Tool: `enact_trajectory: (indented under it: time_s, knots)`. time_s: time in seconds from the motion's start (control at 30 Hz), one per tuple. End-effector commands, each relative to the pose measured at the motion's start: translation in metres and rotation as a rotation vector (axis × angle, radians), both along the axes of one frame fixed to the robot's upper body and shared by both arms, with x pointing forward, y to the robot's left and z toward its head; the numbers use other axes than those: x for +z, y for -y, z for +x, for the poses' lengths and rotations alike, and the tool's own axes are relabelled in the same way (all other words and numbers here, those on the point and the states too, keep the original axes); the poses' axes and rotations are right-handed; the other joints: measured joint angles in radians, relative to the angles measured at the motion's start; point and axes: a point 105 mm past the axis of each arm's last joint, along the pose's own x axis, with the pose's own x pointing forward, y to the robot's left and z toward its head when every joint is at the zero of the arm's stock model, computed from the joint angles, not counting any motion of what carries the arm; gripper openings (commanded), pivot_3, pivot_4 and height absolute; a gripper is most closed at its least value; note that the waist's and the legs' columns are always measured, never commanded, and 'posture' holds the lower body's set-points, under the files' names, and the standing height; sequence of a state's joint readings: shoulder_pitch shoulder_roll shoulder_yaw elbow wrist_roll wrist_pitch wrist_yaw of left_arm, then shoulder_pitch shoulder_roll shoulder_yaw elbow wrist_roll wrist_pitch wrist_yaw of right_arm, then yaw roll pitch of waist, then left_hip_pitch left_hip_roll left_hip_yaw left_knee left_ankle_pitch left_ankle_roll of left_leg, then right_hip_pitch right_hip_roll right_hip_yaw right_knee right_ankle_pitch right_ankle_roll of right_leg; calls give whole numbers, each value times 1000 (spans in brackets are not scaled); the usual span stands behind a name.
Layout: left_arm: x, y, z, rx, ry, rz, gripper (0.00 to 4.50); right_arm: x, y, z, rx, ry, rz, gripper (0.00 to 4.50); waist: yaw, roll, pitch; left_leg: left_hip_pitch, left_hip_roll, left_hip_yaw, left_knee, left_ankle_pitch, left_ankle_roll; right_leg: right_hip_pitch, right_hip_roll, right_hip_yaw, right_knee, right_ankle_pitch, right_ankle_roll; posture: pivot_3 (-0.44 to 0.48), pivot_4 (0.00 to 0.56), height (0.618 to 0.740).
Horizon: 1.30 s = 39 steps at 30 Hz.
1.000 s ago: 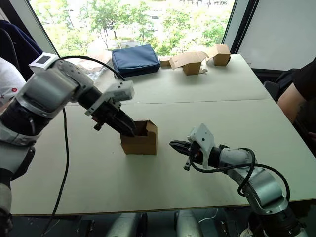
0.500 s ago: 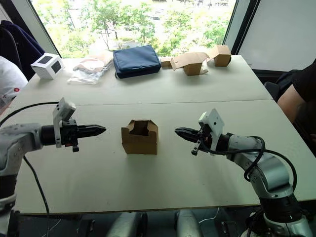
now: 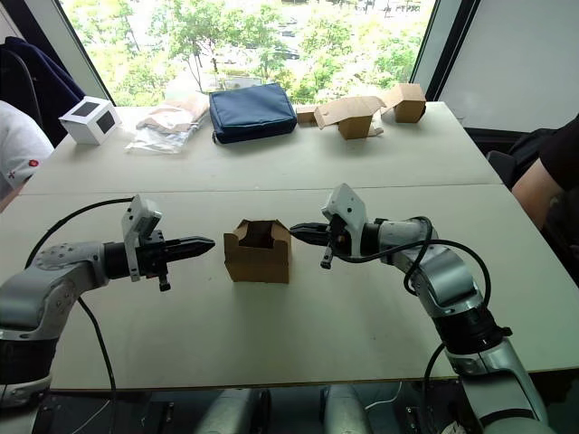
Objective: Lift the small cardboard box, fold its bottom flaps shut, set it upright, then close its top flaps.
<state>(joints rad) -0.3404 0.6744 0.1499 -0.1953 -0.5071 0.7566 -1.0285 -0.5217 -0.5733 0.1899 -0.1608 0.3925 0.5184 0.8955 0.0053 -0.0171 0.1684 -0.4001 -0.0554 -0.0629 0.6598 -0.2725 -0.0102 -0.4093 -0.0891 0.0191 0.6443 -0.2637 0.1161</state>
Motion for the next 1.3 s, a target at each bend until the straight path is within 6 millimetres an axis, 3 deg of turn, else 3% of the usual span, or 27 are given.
enact_trajectory:
  time_s: [0.03,0.47,1.0,1.17,1.3]
  knots:
    - [13,10,5,-37,47,-37,112,11,-8,-2,39,53,12,0,1,0,0,0,0,0,0,0,0,0,0,0,0,0,0,0,150,740]
    - [-4,47,20,-144,41,10,112,-7,-22,9,49,62,-56,0,-5,0,0,0,-1,0,0,0,0,0,2,0,1,0,0,0,150,740]
    - [-14,49,22,-97,51,14,112,-12,-28,10,69,73,-88,0,-17,0,0,0,-1,0,0,0,0,-1,2,0,1,0,0,0,150,740]
    - [-1,46,18,-99,48,-41,112,-4,-26,10,78,92,-57,0,-18,0,0,0,-1,0,0,0,0,-1,2,0,1,0,0,0,150,740]
    - [30,34,3,-152,3,-153,112,22,-25,7,105,146,5,0,-20,0,0,-1,0,0,0,0,0,-2,2,0,1,0,0,0,150,740]
